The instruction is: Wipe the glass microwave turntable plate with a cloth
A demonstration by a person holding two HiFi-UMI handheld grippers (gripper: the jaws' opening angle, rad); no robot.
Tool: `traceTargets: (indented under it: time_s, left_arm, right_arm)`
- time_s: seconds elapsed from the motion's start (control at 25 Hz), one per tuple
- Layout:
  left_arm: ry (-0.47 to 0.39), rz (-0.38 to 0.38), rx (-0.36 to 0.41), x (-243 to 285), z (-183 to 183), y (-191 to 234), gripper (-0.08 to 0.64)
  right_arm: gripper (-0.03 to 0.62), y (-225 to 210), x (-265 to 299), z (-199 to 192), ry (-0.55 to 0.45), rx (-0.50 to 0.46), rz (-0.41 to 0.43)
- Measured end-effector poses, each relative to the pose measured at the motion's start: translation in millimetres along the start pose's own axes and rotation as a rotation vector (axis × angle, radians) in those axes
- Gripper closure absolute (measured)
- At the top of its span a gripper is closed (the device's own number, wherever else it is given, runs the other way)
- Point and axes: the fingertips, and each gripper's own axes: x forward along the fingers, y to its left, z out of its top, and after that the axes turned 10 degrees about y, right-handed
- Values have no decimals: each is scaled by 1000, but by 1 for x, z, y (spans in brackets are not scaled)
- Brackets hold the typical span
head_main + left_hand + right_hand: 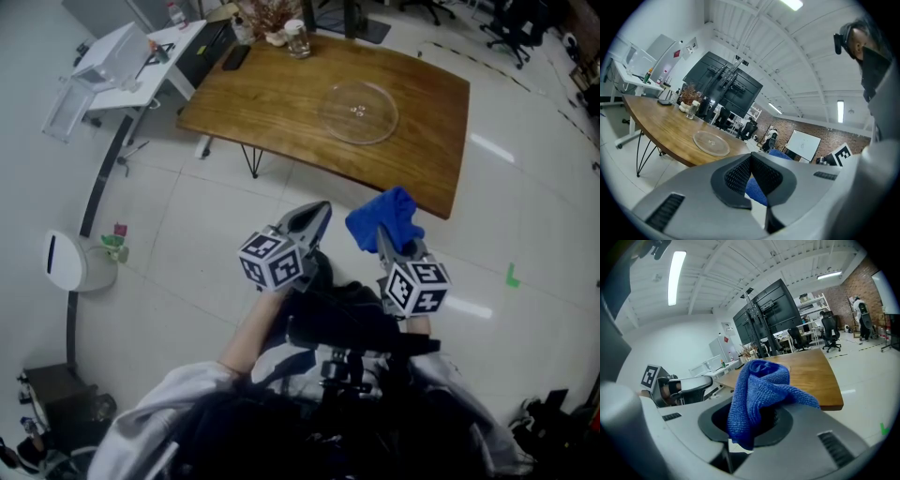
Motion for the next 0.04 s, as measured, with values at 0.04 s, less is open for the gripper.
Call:
traceTargets:
  time_s: [0.04]
  left_arm:
    - [2,1,-2,-1,-2,0,565]
  right_arm:
    - [511,1,0,-2,1,-1,2]
